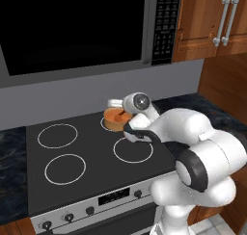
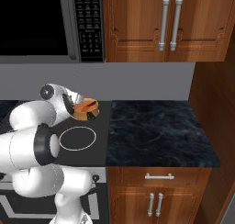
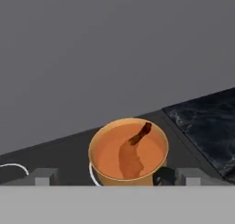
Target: Retrieve the chicken drumstick from the fridge and place it on the saucepan with marinade on the stove.
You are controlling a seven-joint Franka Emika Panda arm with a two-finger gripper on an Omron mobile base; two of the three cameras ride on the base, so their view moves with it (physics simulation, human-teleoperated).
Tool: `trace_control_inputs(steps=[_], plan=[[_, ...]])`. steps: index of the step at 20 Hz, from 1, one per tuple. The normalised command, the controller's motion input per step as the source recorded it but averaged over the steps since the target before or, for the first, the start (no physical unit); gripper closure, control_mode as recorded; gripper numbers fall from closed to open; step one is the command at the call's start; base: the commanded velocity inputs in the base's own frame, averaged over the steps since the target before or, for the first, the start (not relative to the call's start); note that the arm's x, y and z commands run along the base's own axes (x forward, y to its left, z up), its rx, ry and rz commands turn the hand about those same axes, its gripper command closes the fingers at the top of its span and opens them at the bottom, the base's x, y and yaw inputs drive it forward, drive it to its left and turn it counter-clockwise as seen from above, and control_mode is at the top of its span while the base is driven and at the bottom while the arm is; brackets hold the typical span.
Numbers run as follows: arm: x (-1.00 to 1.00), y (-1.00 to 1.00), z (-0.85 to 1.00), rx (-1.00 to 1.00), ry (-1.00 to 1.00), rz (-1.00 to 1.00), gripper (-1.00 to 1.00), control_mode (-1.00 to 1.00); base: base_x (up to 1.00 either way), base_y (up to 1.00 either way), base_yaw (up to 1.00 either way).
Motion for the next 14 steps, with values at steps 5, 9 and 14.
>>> trace_control_inputs(steps=[5, 9, 14], plan=[[-1.0, -0.11, 1.0, 0.0, -0.07, 0.0, -1.0, -1.0, 0.0, 0.0, 0.0], [-1.0, -0.04, 1.0, 0.0, -0.02, 0.0, -1.0, -1.0, 0.0, 0.0, 0.0], [-1.0, -0.08, 1.0, -0.08, 0.11, 0.01, -1.0, -1.0, 0.0, 0.0, 0.0]])
